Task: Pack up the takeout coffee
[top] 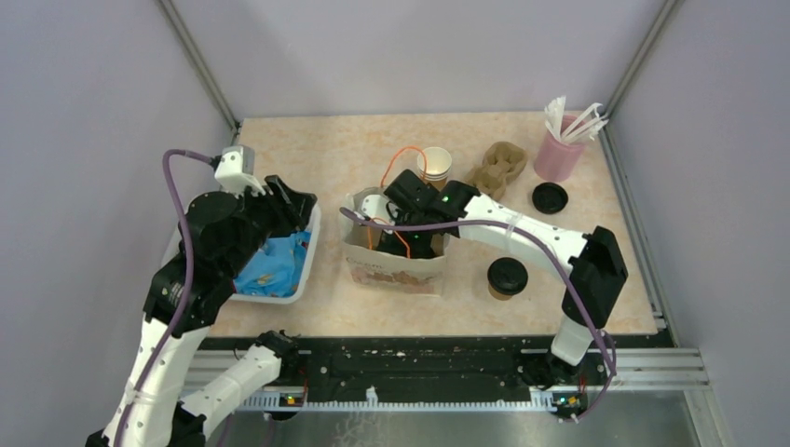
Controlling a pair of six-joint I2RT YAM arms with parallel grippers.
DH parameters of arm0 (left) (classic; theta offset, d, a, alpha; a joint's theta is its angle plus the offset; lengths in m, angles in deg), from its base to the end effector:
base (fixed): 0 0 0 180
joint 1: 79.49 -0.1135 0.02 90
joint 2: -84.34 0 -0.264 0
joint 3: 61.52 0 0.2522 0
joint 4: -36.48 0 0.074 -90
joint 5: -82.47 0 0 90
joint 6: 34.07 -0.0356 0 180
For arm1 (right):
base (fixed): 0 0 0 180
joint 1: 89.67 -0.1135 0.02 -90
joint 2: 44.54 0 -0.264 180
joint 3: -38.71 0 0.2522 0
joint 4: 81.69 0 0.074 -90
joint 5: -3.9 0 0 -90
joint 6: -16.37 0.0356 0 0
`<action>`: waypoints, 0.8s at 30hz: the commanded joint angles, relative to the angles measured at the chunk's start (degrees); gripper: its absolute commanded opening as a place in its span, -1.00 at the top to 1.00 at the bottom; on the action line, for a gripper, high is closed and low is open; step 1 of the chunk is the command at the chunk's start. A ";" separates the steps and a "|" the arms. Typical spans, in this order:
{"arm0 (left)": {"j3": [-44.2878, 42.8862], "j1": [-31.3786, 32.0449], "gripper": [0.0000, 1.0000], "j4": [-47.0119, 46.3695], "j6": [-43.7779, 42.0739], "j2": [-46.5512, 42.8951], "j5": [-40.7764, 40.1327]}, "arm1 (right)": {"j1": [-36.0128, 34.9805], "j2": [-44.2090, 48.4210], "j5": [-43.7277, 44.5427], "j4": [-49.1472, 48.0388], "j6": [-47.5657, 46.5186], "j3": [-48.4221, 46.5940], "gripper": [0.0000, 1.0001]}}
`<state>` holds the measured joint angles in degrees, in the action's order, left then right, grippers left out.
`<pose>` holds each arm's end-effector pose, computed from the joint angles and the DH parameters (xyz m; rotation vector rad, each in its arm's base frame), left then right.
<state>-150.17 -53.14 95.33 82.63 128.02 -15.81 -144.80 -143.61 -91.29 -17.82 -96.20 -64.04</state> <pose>0.1040 -0.0458 0.4479 -0.1098 1.8387 -0.5239 0.2076 0.3035 0.2954 -1.6871 2.0436 0.3130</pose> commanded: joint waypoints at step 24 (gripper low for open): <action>-2.69 0.06 -0.83 3.17 1.51 9.62 12.81 | -1.34 9.30 14.07 12.92 21.52 -25.81 -0.97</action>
<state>-150.30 -53.14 96.72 82.87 135.76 -6.10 -145.54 -138.99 -81.85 -6.82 -81.75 -83.30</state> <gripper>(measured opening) 0.891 0.985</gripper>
